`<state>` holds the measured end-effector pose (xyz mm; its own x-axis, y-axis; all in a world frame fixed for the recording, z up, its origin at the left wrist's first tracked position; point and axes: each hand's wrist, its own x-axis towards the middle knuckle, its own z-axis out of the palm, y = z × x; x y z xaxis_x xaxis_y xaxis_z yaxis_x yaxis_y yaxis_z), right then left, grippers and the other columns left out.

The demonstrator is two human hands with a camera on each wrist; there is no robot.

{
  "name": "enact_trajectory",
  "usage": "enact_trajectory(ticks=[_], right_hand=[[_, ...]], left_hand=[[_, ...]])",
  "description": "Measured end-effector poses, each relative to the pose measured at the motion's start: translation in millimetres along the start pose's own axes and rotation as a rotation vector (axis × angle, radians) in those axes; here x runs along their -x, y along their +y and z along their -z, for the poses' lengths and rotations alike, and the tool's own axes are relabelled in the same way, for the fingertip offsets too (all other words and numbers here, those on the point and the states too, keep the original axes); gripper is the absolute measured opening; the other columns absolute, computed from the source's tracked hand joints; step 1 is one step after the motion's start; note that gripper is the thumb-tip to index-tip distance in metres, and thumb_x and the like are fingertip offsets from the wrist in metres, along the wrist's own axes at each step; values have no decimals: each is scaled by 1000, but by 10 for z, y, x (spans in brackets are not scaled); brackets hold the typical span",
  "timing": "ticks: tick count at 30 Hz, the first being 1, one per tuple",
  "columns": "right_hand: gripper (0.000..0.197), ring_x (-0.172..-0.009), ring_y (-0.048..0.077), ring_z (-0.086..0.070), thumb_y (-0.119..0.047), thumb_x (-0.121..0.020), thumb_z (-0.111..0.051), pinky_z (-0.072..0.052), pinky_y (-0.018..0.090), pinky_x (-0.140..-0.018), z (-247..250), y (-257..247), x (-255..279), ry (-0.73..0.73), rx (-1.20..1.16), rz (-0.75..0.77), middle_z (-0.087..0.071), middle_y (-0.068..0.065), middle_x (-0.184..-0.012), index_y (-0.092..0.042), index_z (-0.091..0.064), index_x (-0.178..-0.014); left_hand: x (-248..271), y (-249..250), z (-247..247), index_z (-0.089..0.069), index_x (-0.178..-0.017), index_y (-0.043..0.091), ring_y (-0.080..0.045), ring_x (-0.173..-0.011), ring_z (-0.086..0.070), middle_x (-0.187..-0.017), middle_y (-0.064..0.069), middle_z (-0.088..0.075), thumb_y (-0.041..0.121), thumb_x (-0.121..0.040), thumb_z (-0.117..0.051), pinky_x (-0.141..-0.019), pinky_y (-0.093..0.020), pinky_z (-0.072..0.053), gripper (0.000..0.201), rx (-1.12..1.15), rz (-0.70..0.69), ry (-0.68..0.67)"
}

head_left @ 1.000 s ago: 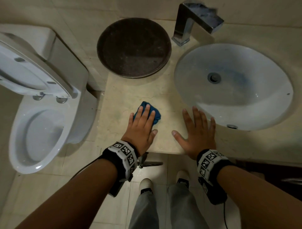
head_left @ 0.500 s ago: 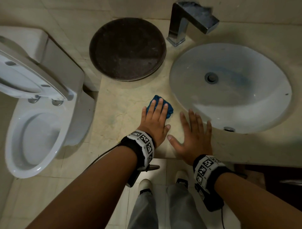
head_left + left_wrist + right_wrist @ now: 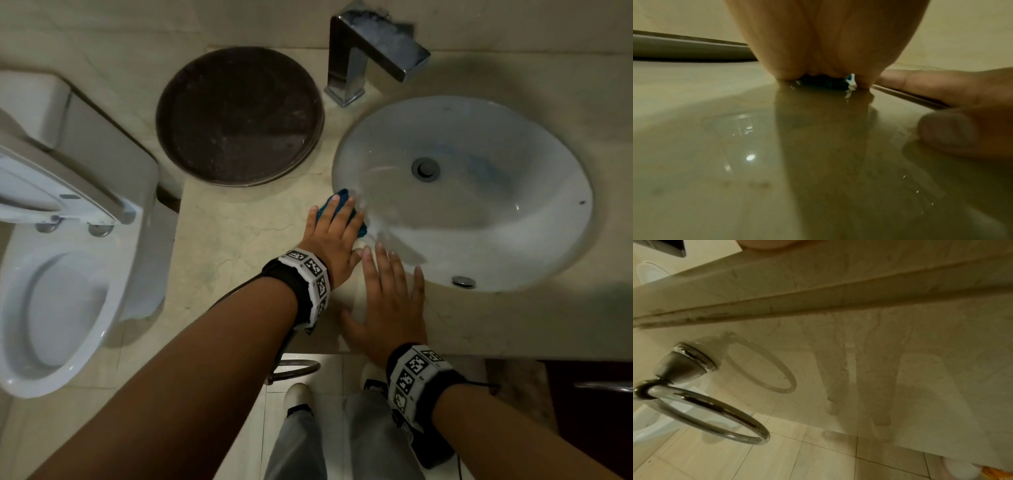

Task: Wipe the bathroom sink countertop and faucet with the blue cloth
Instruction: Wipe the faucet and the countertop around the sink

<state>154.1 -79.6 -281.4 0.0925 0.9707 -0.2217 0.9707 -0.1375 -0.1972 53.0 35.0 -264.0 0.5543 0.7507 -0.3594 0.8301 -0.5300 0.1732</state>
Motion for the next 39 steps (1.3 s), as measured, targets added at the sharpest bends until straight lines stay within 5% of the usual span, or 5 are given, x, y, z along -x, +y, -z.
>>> enact_trajectory(ticks=[14, 20, 27, 32, 39], right_hand=[[84, -145, 20, -2, -71, -76, -32, 5, 52, -114, 13, -15, 13, 9, -36, -8, 1, -3, -158, -34, -8, -147], [82, -145, 19, 3, -73, -78, -25, 7, 51, -115, 34, 4, 27, -1, -34, 15, 7, -4, -158, -35, -2, -147], [75, -145, 20, 11, -70, -83, -12, 11, 50, -115, 1, 21, 16, -53, 49, 20, 16, -2, -156, -34, 11, -146], [70, -144, 18, 14, -57, -86, -4, 10, 49, -116, 84, 130, 77, -62, 39, 72, 19, 1, -156, -28, 11, -147], [75, -145, 19, 11, -64, -81, 0, 9, 47, -116, 59, 588, 289, -55, 100, 11, 19, -1, -156, -31, 8, -147]], left_hand=[[-39, -358, 305, -36, -143, 13, -20, -141, -28, -152, -6, -31, 7, -95, -44, -112, -35, -26, 49, 150, -96, 138], [604, -669, -3, -62, -119, 0, -51, -104, -57, -128, -27, -54, 21, -84, -44, -89, -56, -49, 45, 279, -49, 189], [1109, -625, -125, -36, -142, 36, -29, -123, -25, -144, -6, -30, 69, -78, -23, -103, -42, -21, 73, 29, 88, 136], [1195, -486, -311, -8, -150, 28, -24, -145, 13, -158, -2, 9, 62, -78, 1, -115, -46, 6, 80, 20, 15, 17], [1327, -57, -405, 8, -149, 20, -26, -144, 16, -157, -6, 17, 43, -97, -11, -116, -39, 4, 60, 29, -77, -110]])
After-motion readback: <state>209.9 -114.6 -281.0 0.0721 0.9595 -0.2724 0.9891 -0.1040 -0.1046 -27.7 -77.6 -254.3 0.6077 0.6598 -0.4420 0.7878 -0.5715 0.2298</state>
